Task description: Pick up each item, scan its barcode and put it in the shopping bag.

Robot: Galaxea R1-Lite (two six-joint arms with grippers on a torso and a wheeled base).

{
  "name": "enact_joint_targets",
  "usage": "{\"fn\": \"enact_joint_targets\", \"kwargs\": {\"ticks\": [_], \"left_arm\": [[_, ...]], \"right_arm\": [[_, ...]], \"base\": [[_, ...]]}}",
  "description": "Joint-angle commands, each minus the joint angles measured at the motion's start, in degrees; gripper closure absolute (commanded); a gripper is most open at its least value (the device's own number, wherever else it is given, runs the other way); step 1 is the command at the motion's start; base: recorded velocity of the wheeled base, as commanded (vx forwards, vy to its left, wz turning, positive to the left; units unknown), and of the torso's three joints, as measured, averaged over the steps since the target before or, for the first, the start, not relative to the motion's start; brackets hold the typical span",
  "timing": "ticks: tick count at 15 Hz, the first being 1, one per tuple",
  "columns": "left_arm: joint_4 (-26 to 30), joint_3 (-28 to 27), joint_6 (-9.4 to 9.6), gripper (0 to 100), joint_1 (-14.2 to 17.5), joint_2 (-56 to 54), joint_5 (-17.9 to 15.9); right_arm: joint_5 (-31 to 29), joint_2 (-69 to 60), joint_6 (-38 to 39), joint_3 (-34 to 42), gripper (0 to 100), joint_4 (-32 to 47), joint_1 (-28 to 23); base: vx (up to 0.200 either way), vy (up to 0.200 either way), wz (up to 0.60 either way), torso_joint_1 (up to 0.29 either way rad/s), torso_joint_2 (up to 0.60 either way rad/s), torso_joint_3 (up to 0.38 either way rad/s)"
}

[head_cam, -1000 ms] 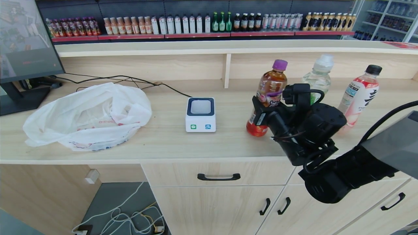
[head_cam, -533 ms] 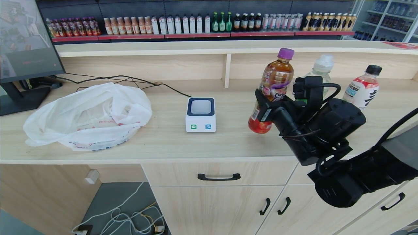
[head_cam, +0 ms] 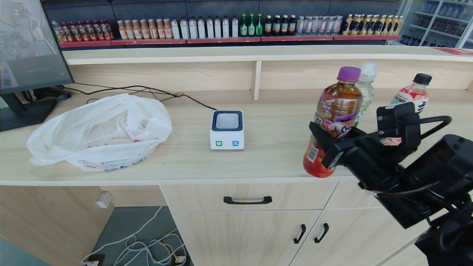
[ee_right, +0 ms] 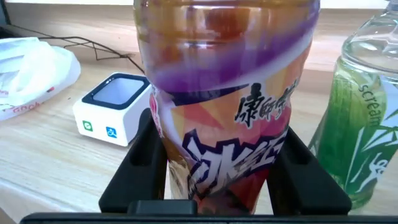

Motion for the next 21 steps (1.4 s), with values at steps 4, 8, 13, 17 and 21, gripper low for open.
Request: {"fn": "enact_joint_targets", "kwargs": {"ticks": [4, 8, 13, 17, 21], "left_arm": [[0.00, 0.00, -0.02, 0, 0.00, -0.02, 0.00], [0.00, 0.00, -0.02, 0, 0.00, -0.02, 0.00], [0.00, 0.00, -0.02, 0, 0.00, -0.02, 0.00], [0.00, 0.00, -0.02, 0, 0.00, -0.02, 0.00], [0.00, 0.00, -0.02, 0, 0.00, -0.02, 0.00]], "right_arm": [[3.13, -11.24, -2.46, 11.75, 100, 0.91, 0.11], [3.13, -17.04, -2.98, 15.18, 100, 3.90, 1.96], [1.98, -18.62, 0.79, 9.99, 100, 9.17, 8.73], [1.63, -17.12, 11.96, 4.45, 100, 9.17, 8.73], [2.60, -17.04, 22.94, 2.26, 100, 9.17, 8.64]], "base": [[0.000, 0.000, 0.00, 0.000, 0.00, 0.000], [0.000, 0.000, 0.00, 0.000, 0.00, 0.000], [0.000, 0.000, 0.00, 0.000, 0.00, 0.000], [0.000, 0.000, 0.00, 0.000, 0.00, 0.000], [0.000, 0.000, 0.00, 0.000, 0.00, 0.000]]}}
